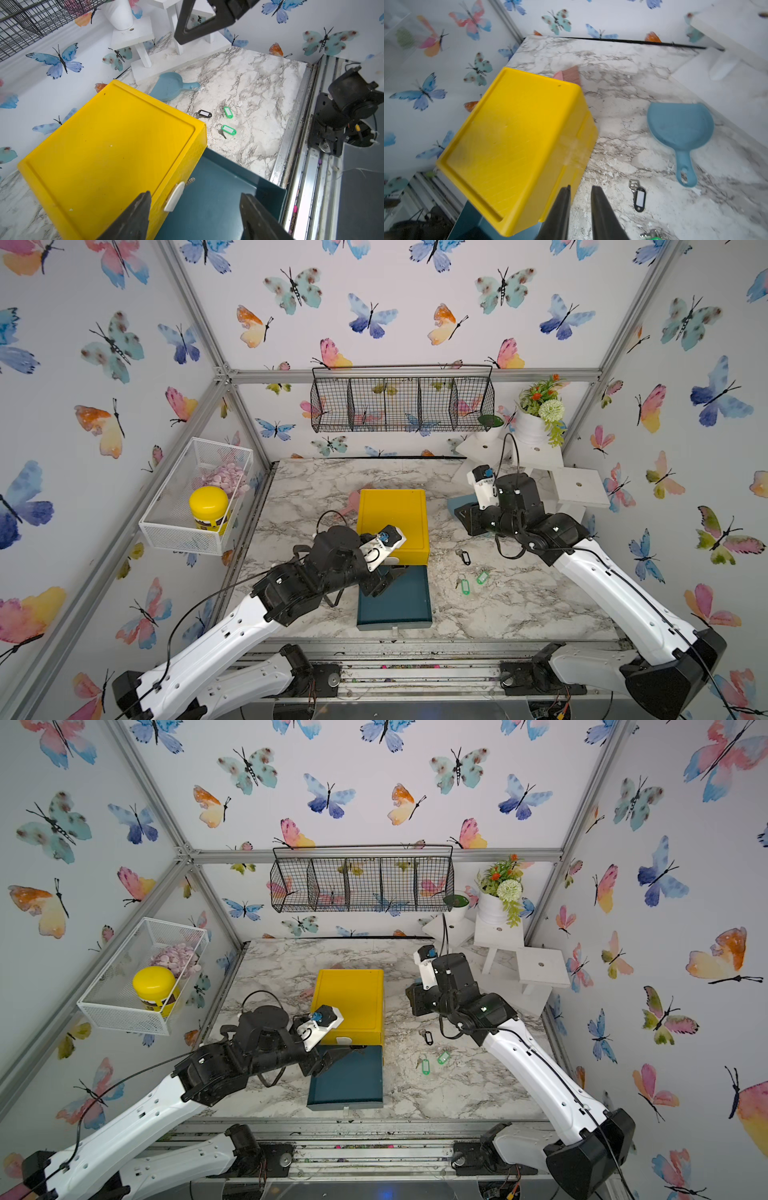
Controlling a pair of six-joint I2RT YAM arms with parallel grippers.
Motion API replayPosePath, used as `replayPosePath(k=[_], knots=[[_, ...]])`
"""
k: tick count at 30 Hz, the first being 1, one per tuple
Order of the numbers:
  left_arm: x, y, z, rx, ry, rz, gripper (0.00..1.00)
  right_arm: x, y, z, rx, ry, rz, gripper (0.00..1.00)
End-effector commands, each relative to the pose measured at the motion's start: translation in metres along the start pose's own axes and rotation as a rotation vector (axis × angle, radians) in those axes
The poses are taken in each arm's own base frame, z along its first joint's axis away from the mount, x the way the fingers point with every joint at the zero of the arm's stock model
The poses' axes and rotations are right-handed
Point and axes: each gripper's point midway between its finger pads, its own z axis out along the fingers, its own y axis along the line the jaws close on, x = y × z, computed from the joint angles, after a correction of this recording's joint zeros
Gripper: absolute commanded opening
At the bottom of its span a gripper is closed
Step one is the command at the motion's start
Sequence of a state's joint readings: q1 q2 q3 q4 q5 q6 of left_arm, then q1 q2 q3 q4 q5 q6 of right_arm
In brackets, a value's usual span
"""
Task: Take the keys out of the drawer
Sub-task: Place the key at the center of the board, then pick up the key from the drawer.
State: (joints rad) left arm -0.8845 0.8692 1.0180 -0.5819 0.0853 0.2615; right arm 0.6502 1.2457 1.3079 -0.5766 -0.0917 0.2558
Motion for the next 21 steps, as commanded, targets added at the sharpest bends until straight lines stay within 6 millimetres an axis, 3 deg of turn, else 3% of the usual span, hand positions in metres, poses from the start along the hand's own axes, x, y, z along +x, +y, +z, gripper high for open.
replayPosePath(k=[1, 6, 8, 15, 21], knots=[[0.011, -0.002, -0.017, -0.009, -0.010, 0.129, 0.73, 0.012, 0.040, 0.000, -0.099, 0.063, -0.177, 0.17], [0.023, -0.014, -0.038, 0.020, -0.037, 0.186, 0.73, 0.036, 0.109, 0.009, -0.206, 0.102, -0.438, 0.08], [0.032, -0.018, -0.043, 0.034, -0.024, 0.206, 0.73, 0.047, 0.125, 0.017, -0.216, 0.114, -0.526, 0.07], [0.073, -0.023, -0.048, 0.052, 0.096, 0.307, 0.73, 0.068, 0.152, 0.050, -0.227, 0.117, -0.717, 0.03], [0.107, -0.023, -0.046, 0.050, 0.187, 0.376, 0.73, 0.085, 0.149, 0.073, -0.200, 0.141, -0.826, 0.02]])
